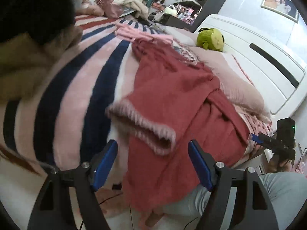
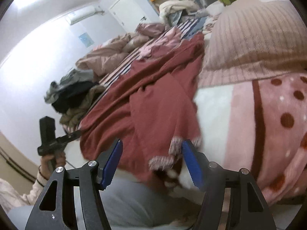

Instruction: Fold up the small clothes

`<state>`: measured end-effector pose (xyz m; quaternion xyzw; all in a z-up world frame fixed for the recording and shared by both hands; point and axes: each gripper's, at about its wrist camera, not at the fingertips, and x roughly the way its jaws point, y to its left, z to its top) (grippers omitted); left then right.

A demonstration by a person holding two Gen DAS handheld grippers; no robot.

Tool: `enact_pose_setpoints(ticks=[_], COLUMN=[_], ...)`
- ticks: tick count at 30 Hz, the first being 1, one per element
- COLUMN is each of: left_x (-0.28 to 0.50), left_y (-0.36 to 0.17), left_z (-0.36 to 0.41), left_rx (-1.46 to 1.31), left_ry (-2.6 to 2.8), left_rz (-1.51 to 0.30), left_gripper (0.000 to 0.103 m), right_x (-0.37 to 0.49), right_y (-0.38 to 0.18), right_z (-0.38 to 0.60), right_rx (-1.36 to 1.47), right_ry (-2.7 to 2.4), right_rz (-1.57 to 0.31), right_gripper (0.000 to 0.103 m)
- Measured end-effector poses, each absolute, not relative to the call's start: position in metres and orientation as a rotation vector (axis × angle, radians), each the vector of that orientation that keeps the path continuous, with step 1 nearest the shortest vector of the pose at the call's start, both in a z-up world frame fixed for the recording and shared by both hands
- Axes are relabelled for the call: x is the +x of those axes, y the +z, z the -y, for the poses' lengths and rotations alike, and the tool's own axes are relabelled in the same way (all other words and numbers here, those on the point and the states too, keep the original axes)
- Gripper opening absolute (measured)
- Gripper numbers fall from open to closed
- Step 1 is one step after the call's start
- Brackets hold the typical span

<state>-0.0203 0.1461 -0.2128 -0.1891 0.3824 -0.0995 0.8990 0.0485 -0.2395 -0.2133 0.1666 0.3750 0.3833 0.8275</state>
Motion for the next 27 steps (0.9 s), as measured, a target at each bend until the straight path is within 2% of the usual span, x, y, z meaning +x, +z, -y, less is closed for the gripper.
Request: enact_pose_setpoints(ticks=[5,8,10,11,12,14,17,18,20,21,27], left_x=[-0.023,-0.021,-0.019,-0.016,-0.01,-0.002,0.007,0.008,0.005,0.003,-0.021], left_y=[-0.232,-0.232,-0.226,-0.223,-0.221,-0.221,-0.221,-0.22,-0.216,-0.214,-0.17], left_z=[-0.142,-0.138,-0.137,-0.135,-0.13,-0.117,-0.1,-0.098,-0.1,-0.102,-0.109], left_rx=[-0.442,-0.427,-0.44,-0.442,-0.439,-0.409,-0.372,-0.361,-0.335,-0.342,-0.302], left_ry=[-0.224,-0.207,-0.225,-0.244,-0.263,-0.282,-0.28,-0.27,-0.231,-0.237,-0.276], left_rz=[-0.831,-0.832,-0.811,-0.802,-0.806,-0.815,-0.814,-0.811,-0.797,-0.783,-0.667], left_gripper=[0.058,0.058,0.048,0.032,0.028,0.028,0.028,0.022,0.009,0.007,0.004], right_x=[0.04,0.045,0.045,0.045,0.045,0.046,0.055,0.057,0.06,0.062,0.056], right_y=[-0.237,-0.246,-0.242,-0.239,-0.238,-0.235,-0.236,-0.234,-0.23,-0.228,-0.192], right_z=[0.237,0.229,0.224,0.223,0.221,0.215,0.198,0.191,0.186,0.183,0.2], right_rx=[0.33,0.335,0.31,0.299,0.282,0.272,0.235,0.213,0.192,0.168,0.202], right_ry=[0.864,0.886,0.898,0.901,0.907,0.94,0.943,0.949,0.94,0.918,0.925], right_rz=[-0.912,-0.919,-0.894,-0.887,-0.88,-0.864,-0.886,-0.872,-0.865,-0.856,-0.702], right_gripper=[0.057,0.056,0.056,0.056,0.056,0.043,0.04,0.038,0.023,0.006,0.001])
